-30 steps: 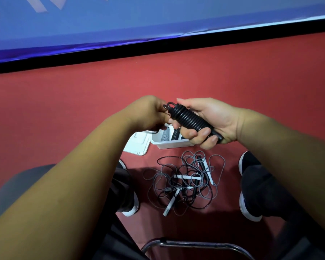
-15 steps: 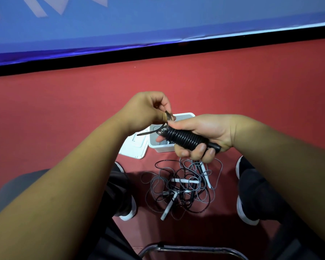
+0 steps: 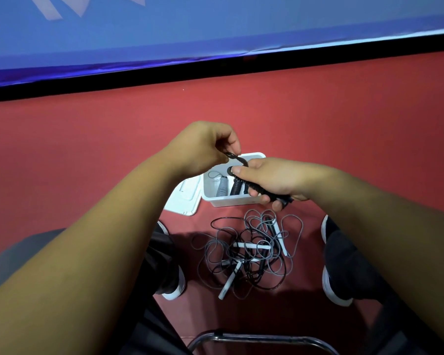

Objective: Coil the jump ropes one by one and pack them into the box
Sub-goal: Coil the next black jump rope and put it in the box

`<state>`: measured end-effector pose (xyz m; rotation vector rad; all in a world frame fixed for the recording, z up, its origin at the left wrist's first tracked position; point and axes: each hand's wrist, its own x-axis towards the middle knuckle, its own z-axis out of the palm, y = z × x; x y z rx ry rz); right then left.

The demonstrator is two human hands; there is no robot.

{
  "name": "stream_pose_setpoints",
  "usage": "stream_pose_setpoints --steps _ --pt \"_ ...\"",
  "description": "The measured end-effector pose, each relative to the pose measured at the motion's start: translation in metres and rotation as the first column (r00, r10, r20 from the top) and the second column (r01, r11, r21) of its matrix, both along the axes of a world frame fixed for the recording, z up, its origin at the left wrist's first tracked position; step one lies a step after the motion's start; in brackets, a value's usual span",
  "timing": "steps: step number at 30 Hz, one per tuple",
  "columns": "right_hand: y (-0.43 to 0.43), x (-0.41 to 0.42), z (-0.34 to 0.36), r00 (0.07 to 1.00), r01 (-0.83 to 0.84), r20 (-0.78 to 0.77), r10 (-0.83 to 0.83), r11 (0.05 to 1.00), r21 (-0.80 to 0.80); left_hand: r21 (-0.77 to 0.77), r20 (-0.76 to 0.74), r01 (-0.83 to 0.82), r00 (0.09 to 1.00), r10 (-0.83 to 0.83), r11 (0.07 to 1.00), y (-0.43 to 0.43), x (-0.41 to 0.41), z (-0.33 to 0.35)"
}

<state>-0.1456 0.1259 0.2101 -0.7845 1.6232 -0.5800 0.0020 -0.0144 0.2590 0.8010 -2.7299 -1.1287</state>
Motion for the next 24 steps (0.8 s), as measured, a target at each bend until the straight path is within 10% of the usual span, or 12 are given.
stream_pose_setpoints --steps 7,18,24 --pt "-0.008 0.0 -0.001 0.991 0.133 0.035 -0.13 0.986 -0.101 -0.276 0.251 -0.033 0.962 0.106 0.961 -0.011 0.004 -0.009" --pt "-0.007 -0.002 0.006 0.944 0.31 0.142 -0.299 0.949 -0.062 0.265 -0.011 -0.177 0.982 0.186 0.948 -0.001 0.004 -0.008" --pt "-0.007 -0.009 0.009 0.884 0.413 0.243 -0.399 0.911 -0.009 0.148 0.076 -0.061 0.996 0.05 0.987 0.002 0.001 -0.002"
